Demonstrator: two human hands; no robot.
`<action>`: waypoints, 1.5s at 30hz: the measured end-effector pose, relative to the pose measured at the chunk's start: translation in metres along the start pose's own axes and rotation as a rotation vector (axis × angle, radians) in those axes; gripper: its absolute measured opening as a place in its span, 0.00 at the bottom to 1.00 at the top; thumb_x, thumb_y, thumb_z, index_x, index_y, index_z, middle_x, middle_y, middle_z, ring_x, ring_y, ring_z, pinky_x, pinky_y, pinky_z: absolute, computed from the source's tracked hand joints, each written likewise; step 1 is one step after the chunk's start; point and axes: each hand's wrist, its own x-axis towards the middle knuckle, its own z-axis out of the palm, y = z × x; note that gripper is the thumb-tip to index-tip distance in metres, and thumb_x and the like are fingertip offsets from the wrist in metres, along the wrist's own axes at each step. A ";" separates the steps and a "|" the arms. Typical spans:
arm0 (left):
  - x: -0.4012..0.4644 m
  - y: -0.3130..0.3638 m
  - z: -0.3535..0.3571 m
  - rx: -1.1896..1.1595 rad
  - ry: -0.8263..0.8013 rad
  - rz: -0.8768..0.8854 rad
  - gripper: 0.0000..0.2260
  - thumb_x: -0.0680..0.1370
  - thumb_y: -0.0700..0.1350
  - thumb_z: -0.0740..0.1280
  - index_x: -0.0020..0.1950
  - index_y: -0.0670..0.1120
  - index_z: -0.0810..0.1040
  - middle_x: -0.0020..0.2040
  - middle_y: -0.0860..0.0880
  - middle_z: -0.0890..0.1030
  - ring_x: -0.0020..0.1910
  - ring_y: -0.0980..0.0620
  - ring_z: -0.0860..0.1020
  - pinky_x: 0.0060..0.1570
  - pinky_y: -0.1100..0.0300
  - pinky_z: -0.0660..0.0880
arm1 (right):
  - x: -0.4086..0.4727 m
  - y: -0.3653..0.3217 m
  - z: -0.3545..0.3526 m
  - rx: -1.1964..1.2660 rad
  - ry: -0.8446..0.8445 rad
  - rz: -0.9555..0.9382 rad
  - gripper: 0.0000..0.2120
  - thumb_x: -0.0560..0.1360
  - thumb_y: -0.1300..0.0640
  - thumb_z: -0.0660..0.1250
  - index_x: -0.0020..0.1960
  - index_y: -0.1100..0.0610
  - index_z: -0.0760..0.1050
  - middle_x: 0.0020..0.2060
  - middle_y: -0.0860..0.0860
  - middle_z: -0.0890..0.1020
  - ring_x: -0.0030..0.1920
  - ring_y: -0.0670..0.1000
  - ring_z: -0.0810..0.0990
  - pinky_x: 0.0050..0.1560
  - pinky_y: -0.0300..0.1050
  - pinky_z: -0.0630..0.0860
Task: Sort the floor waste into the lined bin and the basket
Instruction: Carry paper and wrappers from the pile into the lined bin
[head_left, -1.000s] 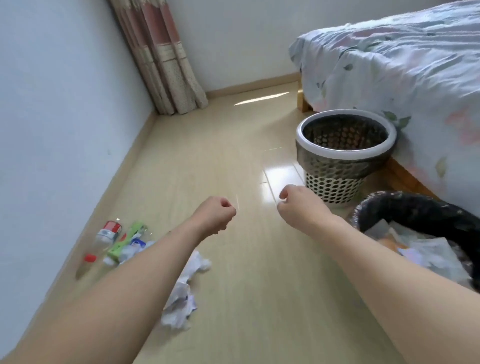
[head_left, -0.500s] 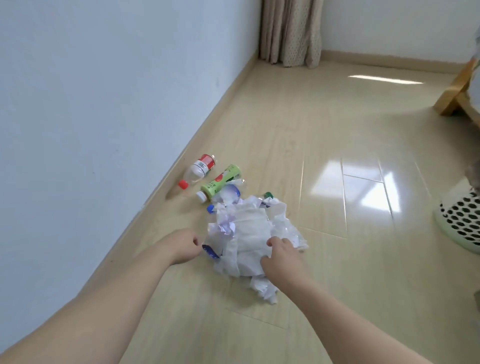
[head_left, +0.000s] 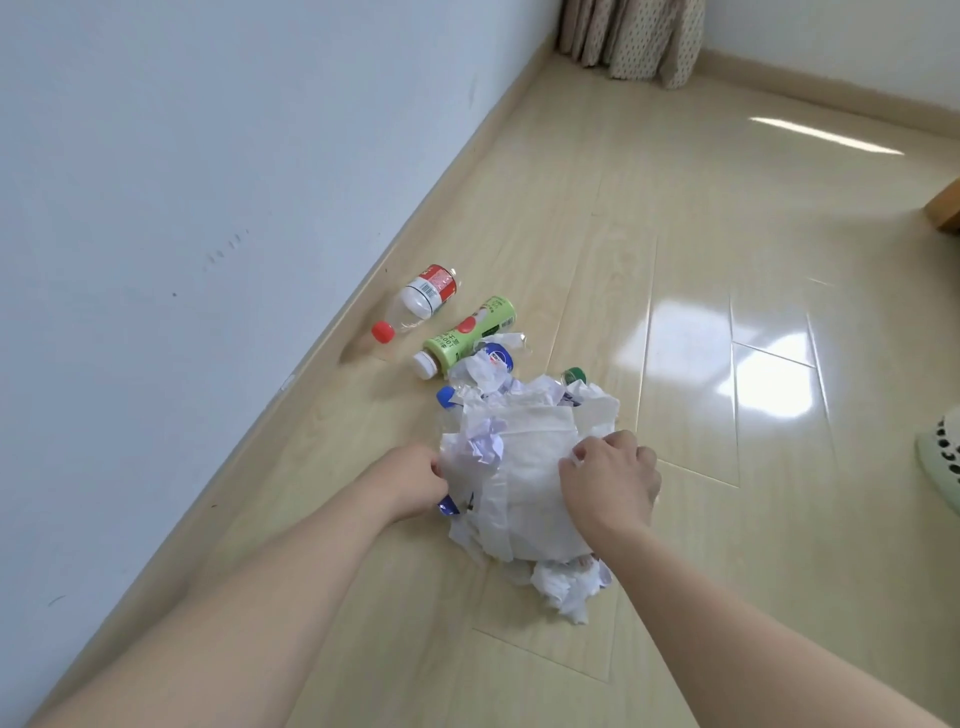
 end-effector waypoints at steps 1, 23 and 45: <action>0.002 -0.002 0.000 -0.024 -0.003 -0.019 0.05 0.72 0.38 0.61 0.38 0.45 0.74 0.37 0.47 0.76 0.36 0.48 0.71 0.35 0.61 0.67 | 0.001 -0.001 0.000 -0.028 0.030 -0.032 0.13 0.79 0.54 0.55 0.55 0.51 0.78 0.58 0.49 0.72 0.58 0.55 0.67 0.56 0.47 0.64; -0.004 0.030 0.023 -0.272 0.046 0.045 0.06 0.69 0.37 0.57 0.38 0.44 0.71 0.39 0.41 0.79 0.37 0.43 0.81 0.33 0.60 0.72 | -0.037 0.013 -0.073 0.354 0.032 -0.311 0.06 0.82 0.59 0.52 0.48 0.58 0.66 0.31 0.52 0.74 0.37 0.59 0.73 0.43 0.46 0.64; -0.033 0.123 0.063 -0.405 -0.237 0.322 0.05 0.77 0.40 0.66 0.41 0.43 0.79 0.35 0.49 0.84 0.30 0.54 0.77 0.33 0.61 0.72 | -0.054 0.099 -0.119 0.519 0.206 0.021 0.08 0.81 0.57 0.53 0.47 0.55 0.68 0.36 0.49 0.74 0.34 0.48 0.70 0.33 0.46 0.66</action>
